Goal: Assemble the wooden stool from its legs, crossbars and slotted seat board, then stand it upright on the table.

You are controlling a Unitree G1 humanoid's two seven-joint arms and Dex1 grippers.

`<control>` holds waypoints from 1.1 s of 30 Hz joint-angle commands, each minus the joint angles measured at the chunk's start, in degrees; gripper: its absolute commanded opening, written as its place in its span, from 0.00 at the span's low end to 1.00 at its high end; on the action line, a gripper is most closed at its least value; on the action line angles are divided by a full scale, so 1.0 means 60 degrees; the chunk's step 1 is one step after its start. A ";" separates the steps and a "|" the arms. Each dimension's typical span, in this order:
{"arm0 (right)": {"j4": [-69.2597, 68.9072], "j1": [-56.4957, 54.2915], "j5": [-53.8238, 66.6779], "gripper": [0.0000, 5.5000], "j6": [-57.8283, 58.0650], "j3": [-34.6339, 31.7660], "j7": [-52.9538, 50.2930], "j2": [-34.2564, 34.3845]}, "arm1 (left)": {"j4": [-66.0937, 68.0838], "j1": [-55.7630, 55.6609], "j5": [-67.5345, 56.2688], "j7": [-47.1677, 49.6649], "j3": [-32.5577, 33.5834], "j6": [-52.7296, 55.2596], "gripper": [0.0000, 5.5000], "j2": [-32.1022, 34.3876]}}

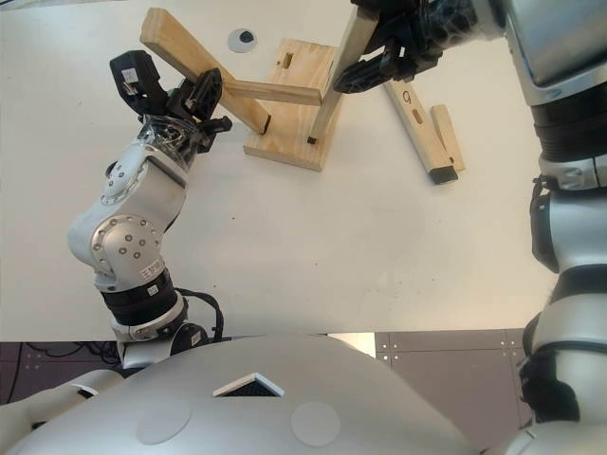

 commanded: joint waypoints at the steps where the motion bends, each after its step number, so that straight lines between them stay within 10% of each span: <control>1: 0.0539 0.0819 -0.0773 0.37 0.0286 0.0619 -0.0145 -0.0390 | 0.0512 0.0693 0.0011 0.0648 -0.0014 0.0263 0.19 -0.1008; 33: 0.0178 0.1472 -0.1135 0.37 0.0090 0.1570 0.0071 0.0278 | 0.0777 0.0414 -0.0561 0.1284 -0.0313 -0.0405 0.19 -0.0923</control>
